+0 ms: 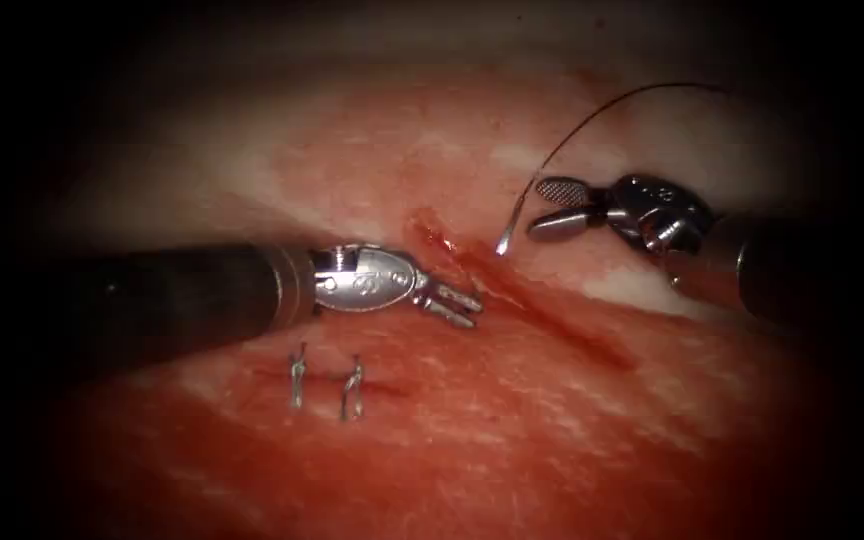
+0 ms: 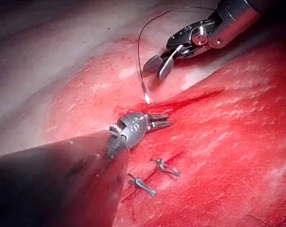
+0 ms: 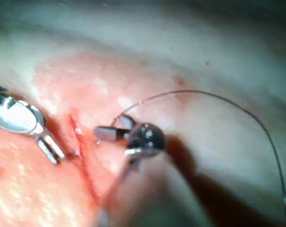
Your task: Wound Closure
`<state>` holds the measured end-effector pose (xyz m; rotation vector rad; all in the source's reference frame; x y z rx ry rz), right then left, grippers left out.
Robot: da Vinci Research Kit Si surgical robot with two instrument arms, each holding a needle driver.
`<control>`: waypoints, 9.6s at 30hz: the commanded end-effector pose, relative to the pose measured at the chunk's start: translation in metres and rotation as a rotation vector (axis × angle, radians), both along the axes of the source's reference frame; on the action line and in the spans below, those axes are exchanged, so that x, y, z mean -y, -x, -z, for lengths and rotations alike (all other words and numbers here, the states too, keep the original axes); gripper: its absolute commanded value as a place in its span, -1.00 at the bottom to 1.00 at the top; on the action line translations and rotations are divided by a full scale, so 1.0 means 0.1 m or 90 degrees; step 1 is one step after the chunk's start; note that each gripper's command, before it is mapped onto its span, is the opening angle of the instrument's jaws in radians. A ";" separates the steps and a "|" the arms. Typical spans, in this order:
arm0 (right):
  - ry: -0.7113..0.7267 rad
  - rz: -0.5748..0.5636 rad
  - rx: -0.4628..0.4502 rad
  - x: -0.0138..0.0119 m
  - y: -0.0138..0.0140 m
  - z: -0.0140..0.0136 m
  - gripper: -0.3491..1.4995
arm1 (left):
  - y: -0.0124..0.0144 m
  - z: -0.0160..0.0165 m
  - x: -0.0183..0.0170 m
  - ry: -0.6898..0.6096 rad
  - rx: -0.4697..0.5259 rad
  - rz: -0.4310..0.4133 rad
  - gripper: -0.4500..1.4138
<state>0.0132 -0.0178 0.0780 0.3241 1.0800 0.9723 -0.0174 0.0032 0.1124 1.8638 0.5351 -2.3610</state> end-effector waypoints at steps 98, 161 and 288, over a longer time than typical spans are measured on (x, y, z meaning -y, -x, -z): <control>-0.341 -0.234 -0.067 0.023 -0.042 0.076 0.51 | 0.014 0.138 -0.003 0.147 0.049 0.134 -1.00; -0.210 -0.254 -0.029 0.021 -0.045 0.075 -1.00 | -0.027 0.135 -0.011 -0.346 -0.169 0.154 -1.00; 0.035 -0.166 0.014 0.011 -0.043 0.062 -1.00 | 0.037 -0.093 -0.074 -0.449 -0.514 -0.130 -1.00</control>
